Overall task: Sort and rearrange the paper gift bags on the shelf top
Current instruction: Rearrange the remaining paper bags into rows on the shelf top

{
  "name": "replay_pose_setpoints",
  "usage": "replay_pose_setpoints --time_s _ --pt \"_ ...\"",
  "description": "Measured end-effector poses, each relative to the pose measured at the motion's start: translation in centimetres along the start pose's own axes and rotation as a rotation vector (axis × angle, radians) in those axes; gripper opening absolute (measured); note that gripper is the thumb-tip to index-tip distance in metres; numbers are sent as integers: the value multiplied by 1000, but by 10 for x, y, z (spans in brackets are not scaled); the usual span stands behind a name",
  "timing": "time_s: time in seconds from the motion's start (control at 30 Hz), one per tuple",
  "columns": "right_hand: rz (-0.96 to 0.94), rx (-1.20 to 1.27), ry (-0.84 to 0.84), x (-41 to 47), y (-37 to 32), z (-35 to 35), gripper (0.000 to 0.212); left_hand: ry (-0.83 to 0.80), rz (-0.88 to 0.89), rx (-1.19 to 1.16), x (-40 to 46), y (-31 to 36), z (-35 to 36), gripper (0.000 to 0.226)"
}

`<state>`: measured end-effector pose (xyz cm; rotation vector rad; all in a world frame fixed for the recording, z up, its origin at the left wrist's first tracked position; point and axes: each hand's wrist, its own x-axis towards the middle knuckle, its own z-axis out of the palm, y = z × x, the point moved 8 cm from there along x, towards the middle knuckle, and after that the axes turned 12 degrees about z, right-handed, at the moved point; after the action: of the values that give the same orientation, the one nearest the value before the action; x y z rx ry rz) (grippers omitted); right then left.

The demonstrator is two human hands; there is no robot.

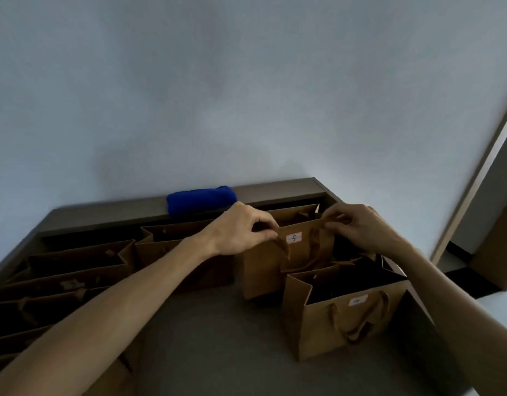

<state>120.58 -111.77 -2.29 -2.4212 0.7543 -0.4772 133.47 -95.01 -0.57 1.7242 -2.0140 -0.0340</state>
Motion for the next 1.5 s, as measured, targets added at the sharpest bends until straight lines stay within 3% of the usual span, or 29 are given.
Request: replay_pose_setpoints --time_s 0.2,0.5,0.8,0.93,1.13,1.4,1.5 --pt "-107 -64 -91 -7 -40 28 12 -97 -50 19 -51 -4 -9 23" --pt "-310 -132 -227 -17 -121 98 7 -222 -299 113 -146 -38 -44 14" --pt "-317 -134 -284 -23 -143 148 6 -217 -382 274 -187 -53 -52 17" --pt "-311 -128 -292 -27 -135 140 14 -199 -347 291 -182 -44 -46 23" --pt "-213 -125 -128 -29 -98 87 16 -43 -191 227 -147 -10 -40 24" --pt "-50 -95 19 -42 -31 23 9 -62 105 103 -74 66 24 24" --pt "-9 -117 61 -49 -12 10 9 -92 138 98 -53 82 55 34"
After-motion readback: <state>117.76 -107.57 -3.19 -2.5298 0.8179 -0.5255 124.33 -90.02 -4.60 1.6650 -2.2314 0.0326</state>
